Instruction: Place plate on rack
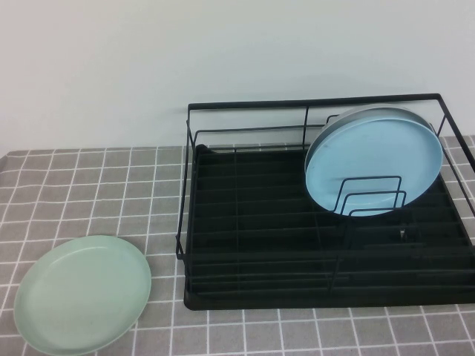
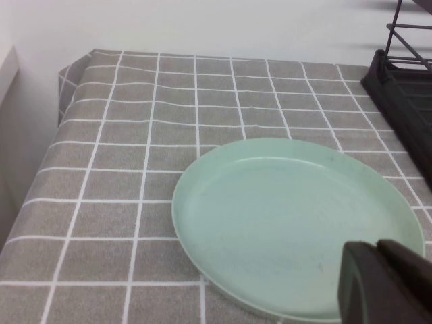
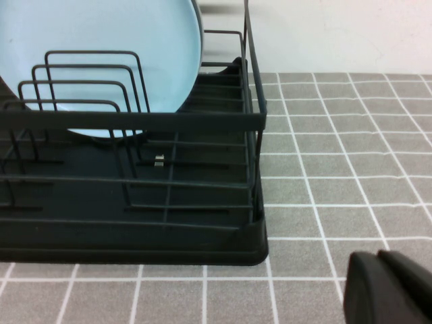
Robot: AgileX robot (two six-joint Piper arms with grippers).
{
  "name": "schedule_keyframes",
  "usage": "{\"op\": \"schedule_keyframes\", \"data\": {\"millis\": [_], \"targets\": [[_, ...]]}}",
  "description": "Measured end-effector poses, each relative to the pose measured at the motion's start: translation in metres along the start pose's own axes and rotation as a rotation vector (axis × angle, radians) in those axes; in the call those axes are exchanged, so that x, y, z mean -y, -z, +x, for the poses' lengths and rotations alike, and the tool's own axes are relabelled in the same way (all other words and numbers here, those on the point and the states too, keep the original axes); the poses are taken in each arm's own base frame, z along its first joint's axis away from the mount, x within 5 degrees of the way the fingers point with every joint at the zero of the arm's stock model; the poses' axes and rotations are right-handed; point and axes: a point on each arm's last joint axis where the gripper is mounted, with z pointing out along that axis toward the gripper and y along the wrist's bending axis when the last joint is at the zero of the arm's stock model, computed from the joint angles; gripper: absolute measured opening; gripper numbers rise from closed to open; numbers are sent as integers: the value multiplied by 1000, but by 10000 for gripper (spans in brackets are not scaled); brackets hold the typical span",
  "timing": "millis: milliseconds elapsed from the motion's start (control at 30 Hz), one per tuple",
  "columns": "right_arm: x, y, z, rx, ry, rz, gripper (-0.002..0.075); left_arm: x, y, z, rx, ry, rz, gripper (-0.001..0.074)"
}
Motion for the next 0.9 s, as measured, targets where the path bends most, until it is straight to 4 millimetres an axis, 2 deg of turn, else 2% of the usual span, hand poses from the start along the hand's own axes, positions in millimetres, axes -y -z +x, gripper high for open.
{"op": "schedule_keyframes", "data": {"millis": [133,267,367,500,567,900], "targets": [[0,0,0,0,0,0,-3,0,0,0,0,-23,-1,0],[-2,0,-3,37,-61,-18,-3,2,0,0,0,85,25,0],[-4,1,-15,156,-234,-61,-3,6,0,-2,10,223,66,0],[-2,6,-33,350,-628,-133,-3,8,1,-11,95,473,119,0],[1,8,-37,405,-728,-144,-3,9,2,-15,128,595,140,0],[8,15,-50,583,-755,-134,-3,11,2,-17,128,802,188,0]]}}
